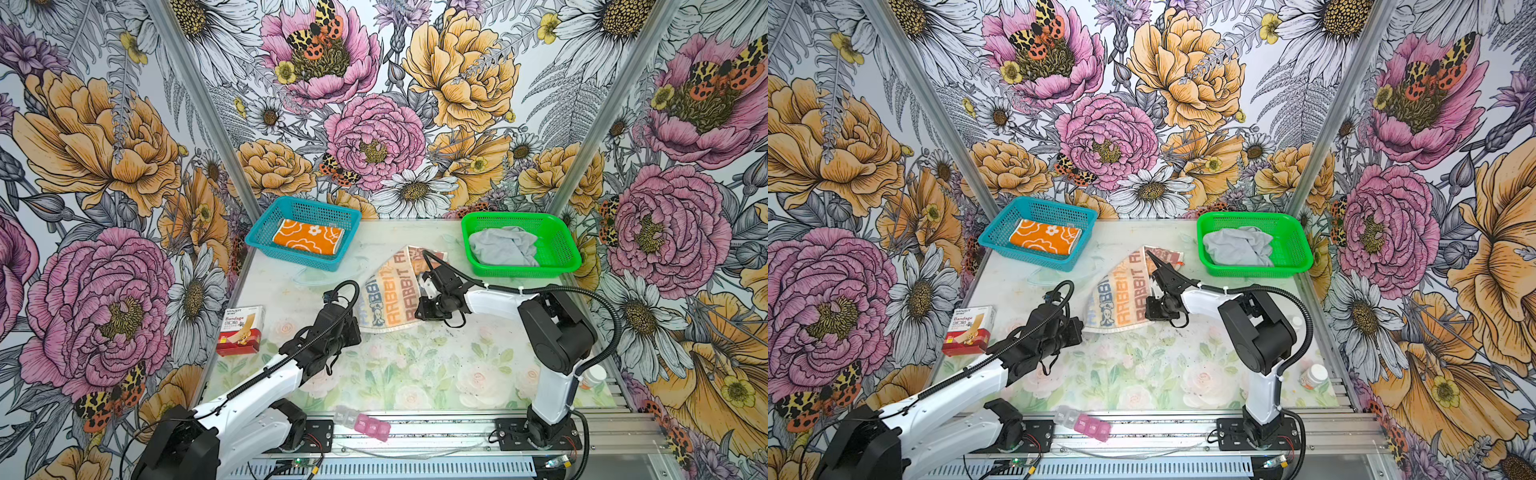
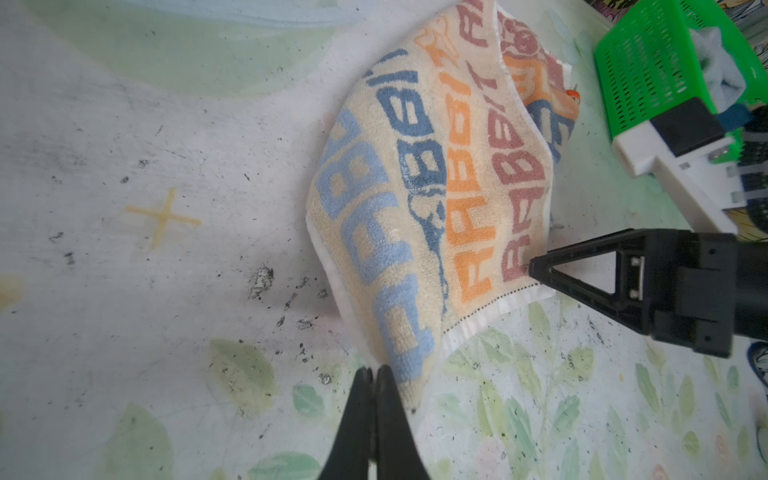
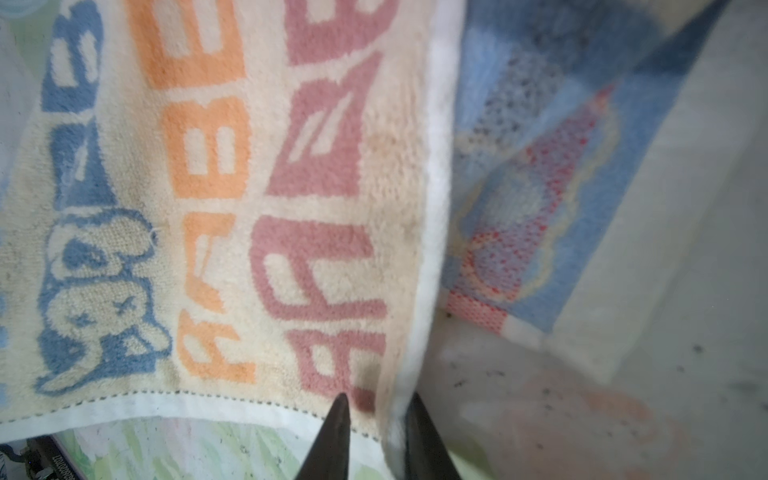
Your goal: Fold and stack the towels
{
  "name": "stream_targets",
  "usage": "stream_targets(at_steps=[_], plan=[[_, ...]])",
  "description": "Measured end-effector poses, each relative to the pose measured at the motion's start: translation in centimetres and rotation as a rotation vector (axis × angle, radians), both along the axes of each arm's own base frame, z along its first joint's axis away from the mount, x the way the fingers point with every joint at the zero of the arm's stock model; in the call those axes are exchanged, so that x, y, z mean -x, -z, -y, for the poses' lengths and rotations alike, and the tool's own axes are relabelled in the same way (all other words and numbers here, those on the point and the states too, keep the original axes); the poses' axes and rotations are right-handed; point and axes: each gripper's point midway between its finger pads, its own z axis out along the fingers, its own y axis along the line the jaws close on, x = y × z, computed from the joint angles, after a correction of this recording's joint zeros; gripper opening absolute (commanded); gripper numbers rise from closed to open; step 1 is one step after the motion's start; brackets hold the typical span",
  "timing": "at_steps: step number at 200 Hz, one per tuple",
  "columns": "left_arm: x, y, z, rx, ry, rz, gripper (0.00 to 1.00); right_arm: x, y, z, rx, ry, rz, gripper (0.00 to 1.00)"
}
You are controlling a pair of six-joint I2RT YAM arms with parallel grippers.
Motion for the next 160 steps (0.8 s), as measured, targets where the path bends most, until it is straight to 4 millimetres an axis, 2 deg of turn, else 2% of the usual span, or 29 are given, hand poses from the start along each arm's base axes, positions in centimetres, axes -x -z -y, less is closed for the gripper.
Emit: stream_targets(at_steps=[29,64,78,92,103,113,125,138,155,160], plan=[[0.0,0.0,0.0,0.000,0.000,0.000,0.00,0.9,0.3,0.1,-0.002,0.004,-0.012,0.00],[0.3,-0.1,-0.2,-0.017,0.004,-0.021,0.00,2.0,0.0,0.8,0.004,0.004,-0.025,0.00],[0.1,-1.5,-0.1,-0.026,0.015,-0.016,0.00,2.4,-1.2,0.9,-0.008,0.000,-0.022,0.00],[-0.6,-4.5,0.4,-0.018,0.035,0.017,0.00,2.5,-3.6,0.6,-0.042,-0.010,0.002,0.00],[-1.4,-8.0,0.8,-0.006,0.055,0.064,0.00,2.1,-6.6,0.4,-0.071,-0.020,0.037,0.00],[-2.1,-11.8,1.3,0.014,0.075,0.122,0.00,1.2,-10.5,-0.2,-0.116,-0.031,0.098,0.00],[-2.5,-16.3,1.8,0.033,0.099,0.192,0.00,0.1,-16.4,-0.8,-0.180,-0.049,0.204,0.00],[-2.4,-21.1,2.1,0.057,0.127,0.274,0.00,-0.6,-23.8,-0.9,-0.256,-0.060,0.353,0.00],[-1.4,-26.3,2.3,0.083,0.162,0.359,0.00,0.5,-33.0,0.5,-0.347,-0.064,0.544,0.00],[-0.9,-27.5,2.4,0.091,0.176,0.380,0.00,1.0,-34.9,1.0,-0.368,-0.063,0.584,0.00]])
